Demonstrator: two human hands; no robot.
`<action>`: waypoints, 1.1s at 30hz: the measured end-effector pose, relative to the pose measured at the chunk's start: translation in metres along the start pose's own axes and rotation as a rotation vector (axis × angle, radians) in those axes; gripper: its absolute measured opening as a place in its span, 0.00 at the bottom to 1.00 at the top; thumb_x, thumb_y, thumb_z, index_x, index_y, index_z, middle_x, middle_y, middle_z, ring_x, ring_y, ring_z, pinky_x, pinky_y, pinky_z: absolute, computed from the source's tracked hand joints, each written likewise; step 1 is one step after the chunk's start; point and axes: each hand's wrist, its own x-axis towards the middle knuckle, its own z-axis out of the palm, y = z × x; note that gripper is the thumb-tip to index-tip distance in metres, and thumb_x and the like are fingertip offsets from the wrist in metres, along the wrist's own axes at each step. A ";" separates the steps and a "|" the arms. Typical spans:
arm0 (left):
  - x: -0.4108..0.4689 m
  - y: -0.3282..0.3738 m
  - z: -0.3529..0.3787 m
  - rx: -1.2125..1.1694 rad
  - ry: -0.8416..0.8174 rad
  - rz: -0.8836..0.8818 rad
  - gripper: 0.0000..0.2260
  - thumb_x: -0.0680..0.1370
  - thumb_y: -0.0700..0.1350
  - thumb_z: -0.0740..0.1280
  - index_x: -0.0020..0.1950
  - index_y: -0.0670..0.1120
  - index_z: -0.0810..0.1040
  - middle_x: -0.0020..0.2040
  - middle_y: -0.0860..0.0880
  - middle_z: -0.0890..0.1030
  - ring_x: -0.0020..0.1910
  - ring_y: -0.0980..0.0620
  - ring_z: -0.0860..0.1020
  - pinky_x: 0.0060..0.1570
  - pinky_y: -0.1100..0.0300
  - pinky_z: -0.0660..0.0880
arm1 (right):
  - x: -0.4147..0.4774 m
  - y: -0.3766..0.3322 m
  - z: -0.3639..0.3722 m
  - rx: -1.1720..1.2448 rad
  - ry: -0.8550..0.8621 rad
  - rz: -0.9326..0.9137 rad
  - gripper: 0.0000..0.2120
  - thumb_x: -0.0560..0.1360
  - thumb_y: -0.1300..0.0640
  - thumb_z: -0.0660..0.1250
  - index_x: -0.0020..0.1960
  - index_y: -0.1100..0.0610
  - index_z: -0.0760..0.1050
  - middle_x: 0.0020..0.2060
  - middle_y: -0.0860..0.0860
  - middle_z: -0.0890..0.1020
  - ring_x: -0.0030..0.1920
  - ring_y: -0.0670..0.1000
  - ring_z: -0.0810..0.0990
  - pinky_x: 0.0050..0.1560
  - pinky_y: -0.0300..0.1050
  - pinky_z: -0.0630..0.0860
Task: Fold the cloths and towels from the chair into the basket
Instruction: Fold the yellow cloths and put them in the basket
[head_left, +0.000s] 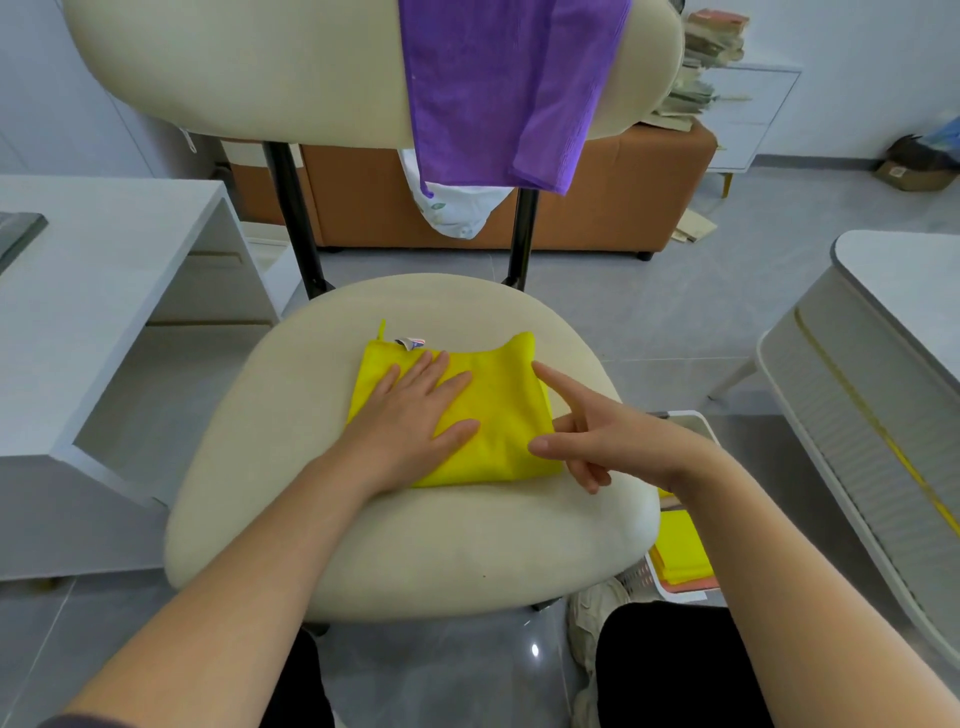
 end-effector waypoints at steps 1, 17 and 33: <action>0.001 0.000 0.000 0.000 0.001 0.003 0.42 0.65 0.70 0.34 0.77 0.55 0.50 0.78 0.51 0.46 0.76 0.54 0.42 0.73 0.53 0.41 | -0.001 0.001 -0.001 0.010 0.001 -0.022 0.41 0.75 0.57 0.68 0.77 0.43 0.45 0.28 0.47 0.73 0.25 0.48 0.72 0.29 0.42 0.68; 0.003 -0.001 -0.001 0.004 -0.014 0.009 0.42 0.65 0.70 0.34 0.77 0.55 0.50 0.78 0.51 0.46 0.76 0.54 0.42 0.74 0.53 0.41 | -0.004 0.010 -0.007 -0.148 0.037 -0.030 0.44 0.73 0.55 0.72 0.76 0.41 0.45 0.31 0.47 0.81 0.29 0.49 0.75 0.33 0.43 0.73; -0.013 0.000 -0.014 -0.079 0.385 -0.040 0.27 0.75 0.58 0.50 0.65 0.45 0.74 0.65 0.46 0.75 0.65 0.45 0.72 0.63 0.47 0.66 | 0.037 -0.006 0.041 -0.831 0.390 -0.216 0.29 0.82 0.46 0.50 0.78 0.57 0.46 0.77 0.52 0.45 0.77 0.53 0.41 0.75 0.51 0.41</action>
